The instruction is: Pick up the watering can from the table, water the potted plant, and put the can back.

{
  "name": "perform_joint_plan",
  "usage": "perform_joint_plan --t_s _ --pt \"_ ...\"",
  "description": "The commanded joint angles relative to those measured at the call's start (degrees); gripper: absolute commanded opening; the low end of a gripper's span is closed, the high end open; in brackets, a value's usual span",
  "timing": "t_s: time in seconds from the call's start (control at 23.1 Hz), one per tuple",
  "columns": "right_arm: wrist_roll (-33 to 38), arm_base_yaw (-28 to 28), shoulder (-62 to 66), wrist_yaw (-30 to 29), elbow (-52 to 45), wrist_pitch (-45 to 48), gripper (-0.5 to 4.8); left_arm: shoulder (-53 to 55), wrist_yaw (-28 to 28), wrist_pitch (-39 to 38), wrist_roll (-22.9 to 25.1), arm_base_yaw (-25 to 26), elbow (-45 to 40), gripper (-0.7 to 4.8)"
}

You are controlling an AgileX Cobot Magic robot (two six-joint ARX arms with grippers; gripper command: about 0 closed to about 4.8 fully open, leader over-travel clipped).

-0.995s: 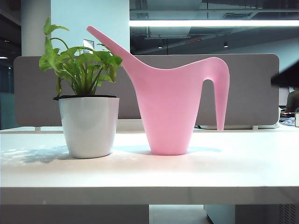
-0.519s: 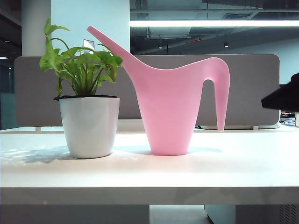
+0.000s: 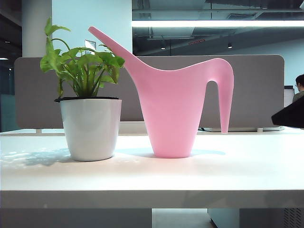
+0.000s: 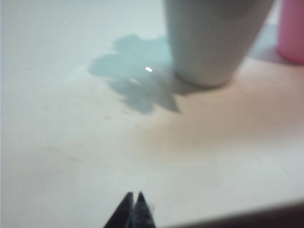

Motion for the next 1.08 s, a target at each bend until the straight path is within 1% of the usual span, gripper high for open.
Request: perform_joint_plan --t_s 0.04,0.09,0.13,0.35,0.43,0.69,1.08 --pt "0.0 0.3 0.0 -2.7 -0.4 -2.3 -0.06 0.0 0.1 6.2 0.0 6.4 -1.5 0.03" --pt "0.0 0.2 0.0 -2.7 -0.4 -2.7 -0.06 0.0 -0.3 7.7 0.0 7.6 -1.9 0.03" --pt "0.0 0.2 0.0 -2.5 -0.4 -2.8 -0.06 0.0 -0.7 11.9 0.1 8.5 -3.5 0.03" --pt "0.0 0.2 0.0 -1.9 -0.4 -2.9 -0.06 0.0 -0.5 12.1 0.0 8.2 -3.4 0.03" --pt "0.0 0.2 0.0 -0.8 -0.4 -3.8 -0.05 0.0 -0.5 12.1 0.0 8.2 -3.4 0.03" --pt "0.0 0.2 0.0 -0.8 -0.4 -8.1 -0.05 0.0 -0.3 12.1 0.0 8.3 -3.4 0.03" --pt "0.0 0.2 0.0 -0.9 -0.4 -8.2 -0.05 0.0 -0.3 12.1 0.0 8.3 -3.4 0.03"
